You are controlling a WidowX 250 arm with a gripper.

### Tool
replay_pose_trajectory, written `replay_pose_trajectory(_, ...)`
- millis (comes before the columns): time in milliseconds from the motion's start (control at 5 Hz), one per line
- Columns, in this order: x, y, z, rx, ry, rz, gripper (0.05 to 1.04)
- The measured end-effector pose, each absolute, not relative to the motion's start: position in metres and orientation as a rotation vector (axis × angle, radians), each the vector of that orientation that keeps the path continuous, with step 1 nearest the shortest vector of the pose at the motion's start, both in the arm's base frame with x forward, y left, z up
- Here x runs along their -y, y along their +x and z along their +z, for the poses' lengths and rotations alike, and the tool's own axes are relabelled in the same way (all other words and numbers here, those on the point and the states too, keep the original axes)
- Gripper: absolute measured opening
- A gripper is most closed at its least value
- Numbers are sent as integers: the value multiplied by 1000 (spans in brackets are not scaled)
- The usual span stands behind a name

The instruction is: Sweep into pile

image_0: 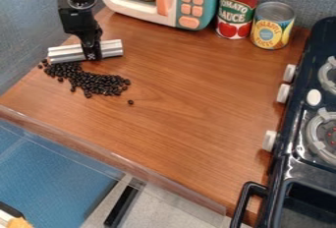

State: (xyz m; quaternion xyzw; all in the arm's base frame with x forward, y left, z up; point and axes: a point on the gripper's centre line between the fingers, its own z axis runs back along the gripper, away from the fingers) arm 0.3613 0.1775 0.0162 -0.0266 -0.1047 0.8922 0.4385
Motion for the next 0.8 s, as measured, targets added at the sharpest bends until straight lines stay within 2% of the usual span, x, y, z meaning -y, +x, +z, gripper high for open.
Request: replay_pose_trajectory(800,-158,339,18,235,-85,2243,378)
